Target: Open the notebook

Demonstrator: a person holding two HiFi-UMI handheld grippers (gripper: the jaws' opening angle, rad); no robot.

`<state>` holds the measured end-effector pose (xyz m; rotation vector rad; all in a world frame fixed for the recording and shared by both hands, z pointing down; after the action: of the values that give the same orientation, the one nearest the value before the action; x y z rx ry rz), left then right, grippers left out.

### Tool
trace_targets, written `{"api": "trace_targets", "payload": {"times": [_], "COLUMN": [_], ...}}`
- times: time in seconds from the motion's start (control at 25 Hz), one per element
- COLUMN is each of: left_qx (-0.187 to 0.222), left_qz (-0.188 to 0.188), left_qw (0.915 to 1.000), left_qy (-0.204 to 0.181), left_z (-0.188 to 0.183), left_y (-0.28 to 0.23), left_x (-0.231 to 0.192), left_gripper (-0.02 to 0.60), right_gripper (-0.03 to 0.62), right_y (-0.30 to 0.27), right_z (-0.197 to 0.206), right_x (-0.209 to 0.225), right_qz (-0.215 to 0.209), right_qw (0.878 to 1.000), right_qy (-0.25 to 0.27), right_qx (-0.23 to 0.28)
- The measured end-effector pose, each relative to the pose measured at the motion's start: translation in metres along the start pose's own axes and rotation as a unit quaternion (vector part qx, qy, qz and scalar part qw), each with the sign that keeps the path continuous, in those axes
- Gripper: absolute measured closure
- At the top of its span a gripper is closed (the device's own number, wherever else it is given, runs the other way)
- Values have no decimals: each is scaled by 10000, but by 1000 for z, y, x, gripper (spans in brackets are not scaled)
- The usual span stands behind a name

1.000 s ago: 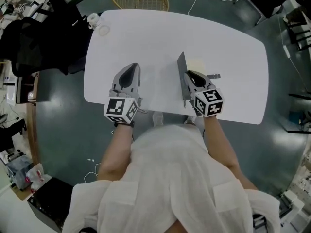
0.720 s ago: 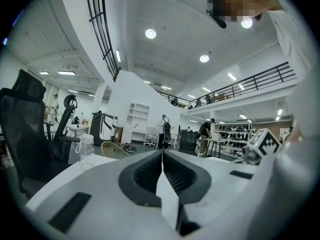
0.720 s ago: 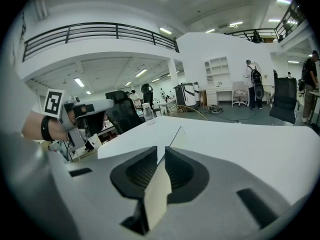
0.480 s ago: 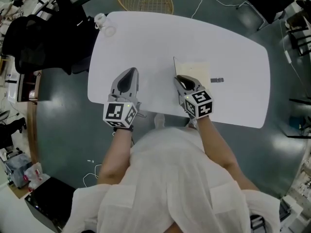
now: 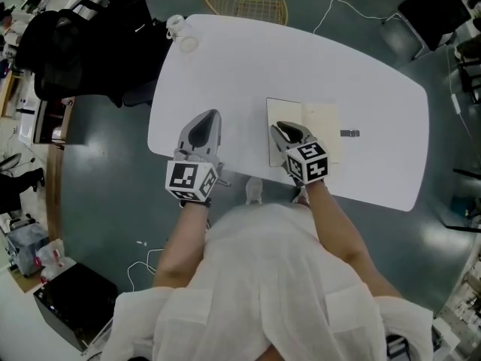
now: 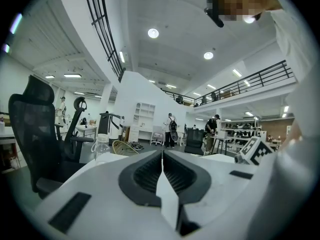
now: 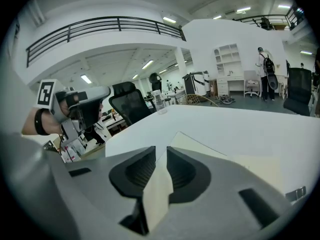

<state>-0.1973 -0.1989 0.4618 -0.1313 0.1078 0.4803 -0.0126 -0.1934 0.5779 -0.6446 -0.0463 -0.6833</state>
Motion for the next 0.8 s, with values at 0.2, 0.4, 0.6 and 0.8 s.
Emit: {"api": "trace_targets", "payload": {"times": [0.2,0.4,0.6,0.8], "left_qx": [34,32,47,183], "left_qz": [-89,-115,-85,-18], "left_qw": [10000,9999,9999,9998], "left_qy": [-22,-25,-32,-22], "left_z": [-5,0,-3,-13], "left_y": [5,7,4,-1], "left_x": [-12,-16,-16,-18], "left_gripper": [566,566,566,566], "right_gripper": [523,523,523,523], "right_y": [-9,-9,-1,19], "right_z": [-4,-9,-18,-38], "right_x": [-5,-4,-4,2], "right_qz": [-11,17,64,190], "right_qw": [10000,9998,9994,9974], "right_qy": [71,125,179,75], "right_qx": [7,156,284,692]}}
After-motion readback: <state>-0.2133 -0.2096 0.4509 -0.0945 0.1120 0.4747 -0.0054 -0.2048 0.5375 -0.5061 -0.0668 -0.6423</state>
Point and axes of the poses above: the fingertips, and each gripper's own axes: y backward along the fingers, x to its right, z out of its underside, the point moved 4 cm from there along y, backward along the fingers
